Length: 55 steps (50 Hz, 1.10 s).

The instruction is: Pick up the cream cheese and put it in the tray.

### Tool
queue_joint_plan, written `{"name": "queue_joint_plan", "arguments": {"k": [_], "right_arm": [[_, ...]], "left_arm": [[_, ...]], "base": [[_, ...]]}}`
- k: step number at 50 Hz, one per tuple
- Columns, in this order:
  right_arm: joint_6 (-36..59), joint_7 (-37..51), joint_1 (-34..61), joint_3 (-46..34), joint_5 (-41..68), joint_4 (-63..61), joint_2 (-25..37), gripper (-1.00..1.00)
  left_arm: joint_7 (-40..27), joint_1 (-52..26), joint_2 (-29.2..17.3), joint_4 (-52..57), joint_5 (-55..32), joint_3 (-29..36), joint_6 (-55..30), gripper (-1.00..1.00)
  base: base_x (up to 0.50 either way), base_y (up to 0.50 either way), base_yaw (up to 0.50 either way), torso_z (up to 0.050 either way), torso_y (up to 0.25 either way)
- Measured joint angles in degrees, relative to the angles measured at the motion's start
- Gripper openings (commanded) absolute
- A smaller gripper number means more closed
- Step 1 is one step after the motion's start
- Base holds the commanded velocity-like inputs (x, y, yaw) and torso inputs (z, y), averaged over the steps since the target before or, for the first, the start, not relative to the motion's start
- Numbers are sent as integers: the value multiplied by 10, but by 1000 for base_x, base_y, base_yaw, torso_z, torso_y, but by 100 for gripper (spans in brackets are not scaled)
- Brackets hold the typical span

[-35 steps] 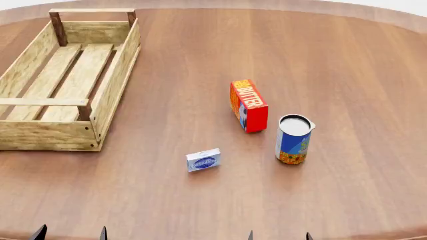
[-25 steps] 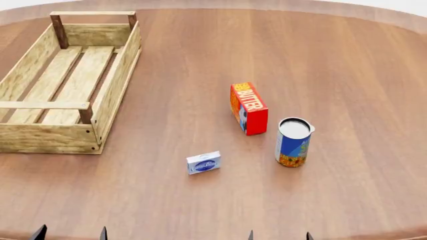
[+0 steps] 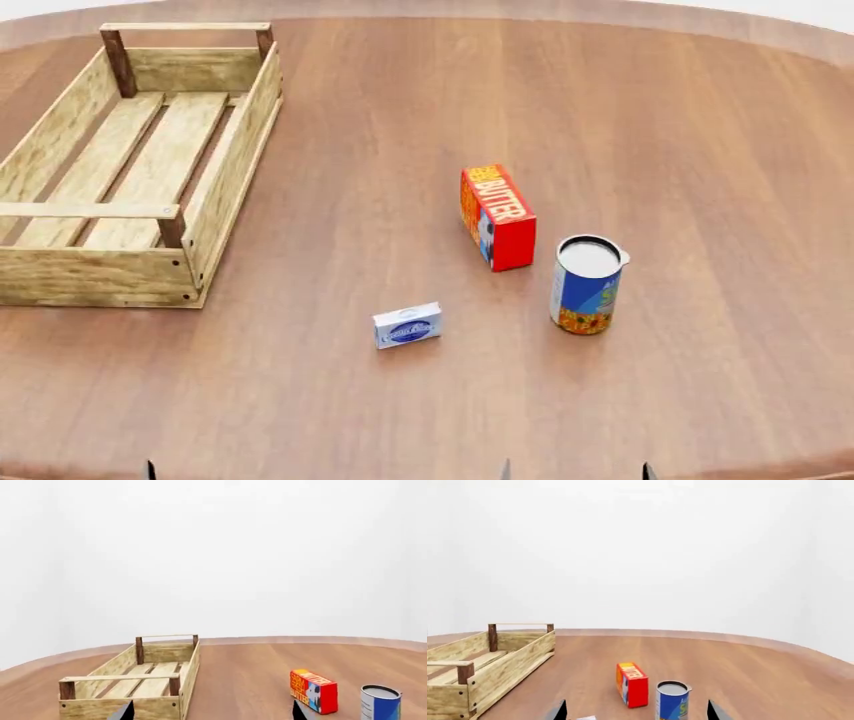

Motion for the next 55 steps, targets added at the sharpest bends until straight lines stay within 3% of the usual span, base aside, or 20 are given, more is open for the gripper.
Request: {"name": "queue_joint_plan", "arguments": {"k": [12, 28, 55], "right_arm": [[-103, 26, -76, -9, -21, -78, 12, 100], [-207, 52, -130, -19, -51, -115, 24, 100], [-218, 82, -135, -24, -76, -121, 35, 100]], "left_arm": [[-31, 94, -15, 76, 33, 12, 124, 100], [-64, 146, -30, 97, 61, 20, 245, 100], [-93, 145, -45, 87, 73, 25, 284, 100]], "base": [[0, 0, 0, 0, 0], [0, 0, 0, 0, 0], [0, 57, 0, 0, 0]]}}
